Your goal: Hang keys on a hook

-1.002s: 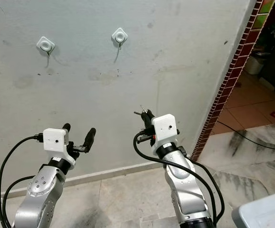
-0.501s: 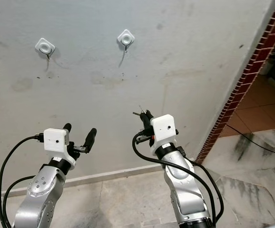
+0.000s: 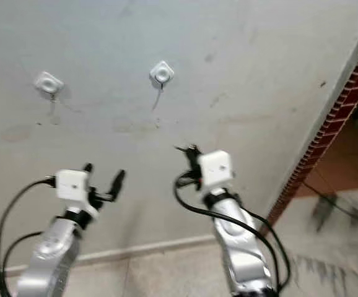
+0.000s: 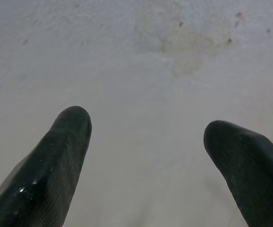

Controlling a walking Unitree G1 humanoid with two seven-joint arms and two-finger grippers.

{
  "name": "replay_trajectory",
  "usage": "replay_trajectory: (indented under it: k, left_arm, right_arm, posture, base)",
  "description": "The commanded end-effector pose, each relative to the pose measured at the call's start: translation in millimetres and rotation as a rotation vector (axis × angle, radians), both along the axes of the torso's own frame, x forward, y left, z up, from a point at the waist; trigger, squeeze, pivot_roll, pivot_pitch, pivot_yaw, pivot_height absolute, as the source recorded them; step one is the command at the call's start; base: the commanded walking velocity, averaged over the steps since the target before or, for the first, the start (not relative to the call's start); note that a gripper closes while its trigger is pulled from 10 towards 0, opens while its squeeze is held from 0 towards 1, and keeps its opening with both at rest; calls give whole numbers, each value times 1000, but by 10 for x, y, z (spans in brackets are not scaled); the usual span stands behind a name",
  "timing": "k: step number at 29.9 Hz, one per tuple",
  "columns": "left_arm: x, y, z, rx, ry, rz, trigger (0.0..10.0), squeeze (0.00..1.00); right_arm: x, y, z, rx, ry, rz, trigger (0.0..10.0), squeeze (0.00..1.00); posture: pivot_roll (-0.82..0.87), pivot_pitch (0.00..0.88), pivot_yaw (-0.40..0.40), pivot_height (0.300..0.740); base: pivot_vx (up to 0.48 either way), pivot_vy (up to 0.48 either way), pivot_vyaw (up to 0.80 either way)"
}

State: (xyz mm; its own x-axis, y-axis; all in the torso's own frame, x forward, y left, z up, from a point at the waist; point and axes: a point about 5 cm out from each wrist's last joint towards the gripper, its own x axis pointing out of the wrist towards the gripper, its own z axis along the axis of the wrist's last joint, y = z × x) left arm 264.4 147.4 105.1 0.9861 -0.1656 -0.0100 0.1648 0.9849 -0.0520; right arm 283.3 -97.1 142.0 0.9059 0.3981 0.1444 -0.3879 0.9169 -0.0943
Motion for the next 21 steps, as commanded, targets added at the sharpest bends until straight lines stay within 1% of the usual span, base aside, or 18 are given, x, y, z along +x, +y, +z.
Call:
replay_trajectory:
  k: [1, 6, 12, 16, 18, 19, 20, 21]
  left_arm:
    - [3, -80, 24, -6, -8, -25, 10000, 0]
    - [-23, -63, 27, -8, -5, -16, 10000, 0]
    - [-77, -32, 20, -8, 2, -1, 10000, 0]
    - [-124, 8, 23, -1, 5, 27, 10000, 0]
    - [-151, 36, 49, 13, -4, 55, 10000, 0]
    - [-170, 61, 72, 33, -16, 78, 10000, 0]
    - [-170, 61, 72, 33, -16, 78, 10000, 0]
    - [-202, 70, 107, 53, -36, 74, 10000, 0]
  right_arm:
    - [11, -89, 19, -5, -7, -27, 10000, 0]
    - [8, -95, 16, -7, -6, -26, 10000, 0]
    - [8, -92, 4, -9, -3, -23, 10000, 0]
    - [8, -99, 1, -9, -2, -21, 10000, 0]
    - [8, -104, -4, -7, 1, -21, 10000, 0]
    - [6, -102, -7, -5, 3, -19, 10000, 0]
    - [6, -102, -7, -5, 3, -19, 10000, 0]
    - [8, -93, -10, 2, 6, -13, 10000, 0]
  posture:
    - [9, 42, 41, 740]
    - [21, 45, 39, 740]
    - [24, 45, 38, 740]
    - [40, 48, 34, 740]
    - [46, 48, 32, 740]
    - [50, 48, 32, 740]
    - [50, 48, 32, 740]
    - [58, 50, 29, 740]
  base:
    - [326, 0, 0]
    - [297, 0, 0]
    - [0, 0, 0]
    - [0, 0, 0]
    - [0, 0, 0]
    - [0, 0, 0]
    - [0, 0, 0]
    - [0, 0, 0]
